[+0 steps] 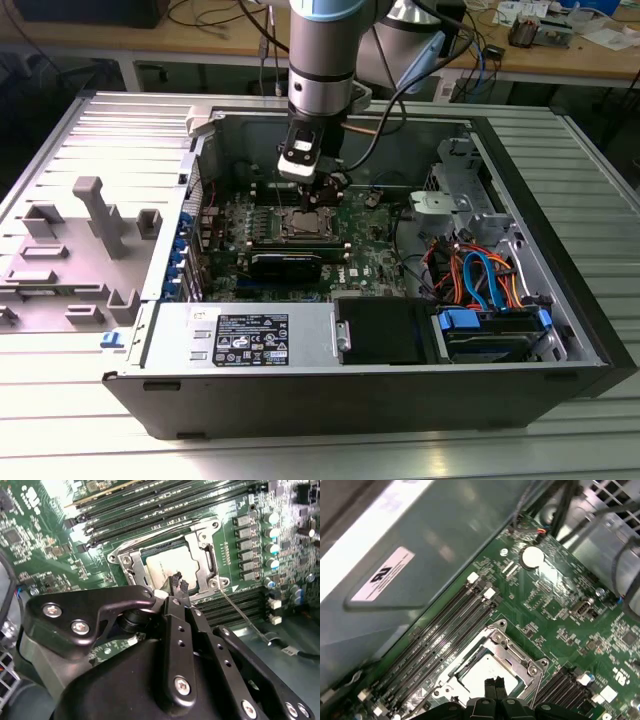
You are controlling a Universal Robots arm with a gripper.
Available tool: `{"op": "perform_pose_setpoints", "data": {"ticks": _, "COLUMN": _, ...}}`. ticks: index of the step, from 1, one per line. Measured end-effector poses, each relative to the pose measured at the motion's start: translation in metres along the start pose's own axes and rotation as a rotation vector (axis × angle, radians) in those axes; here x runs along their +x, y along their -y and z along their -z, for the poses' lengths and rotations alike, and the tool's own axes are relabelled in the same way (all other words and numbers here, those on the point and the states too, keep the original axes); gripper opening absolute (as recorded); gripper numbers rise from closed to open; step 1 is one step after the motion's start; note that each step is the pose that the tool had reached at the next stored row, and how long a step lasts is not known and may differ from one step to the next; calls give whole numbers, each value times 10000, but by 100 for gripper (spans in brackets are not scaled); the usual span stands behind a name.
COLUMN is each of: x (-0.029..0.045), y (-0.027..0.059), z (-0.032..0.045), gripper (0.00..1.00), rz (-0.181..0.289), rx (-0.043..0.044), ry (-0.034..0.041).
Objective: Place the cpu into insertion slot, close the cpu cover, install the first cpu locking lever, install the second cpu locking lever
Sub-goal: 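Install the first cpu locking lever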
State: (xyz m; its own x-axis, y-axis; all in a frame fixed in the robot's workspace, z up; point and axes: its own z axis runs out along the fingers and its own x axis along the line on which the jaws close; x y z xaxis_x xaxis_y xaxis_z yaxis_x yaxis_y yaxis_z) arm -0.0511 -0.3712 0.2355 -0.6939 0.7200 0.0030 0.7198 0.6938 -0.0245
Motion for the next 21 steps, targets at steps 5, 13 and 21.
{"op": "perform_pose_setpoints", "data": {"ticks": 5, "x": 0, "y": 2, "z": 87, "gripper": 11, "rz": 54, "rx": 1, "ry": 1}}
{"op": "perform_pose_setpoints", "data": {"ticks": 13, "x": 1, "y": 5, "z": 205, "gripper": 11, "rz": 189, "rx": -5, "ry": 0}}
{"op": "perform_pose_setpoints", "data": {"ticks": 21, "x": 1, "y": 5, "z": 200, "gripper": 11, "rz": 1639, "rx": 2, "ry": 36}}
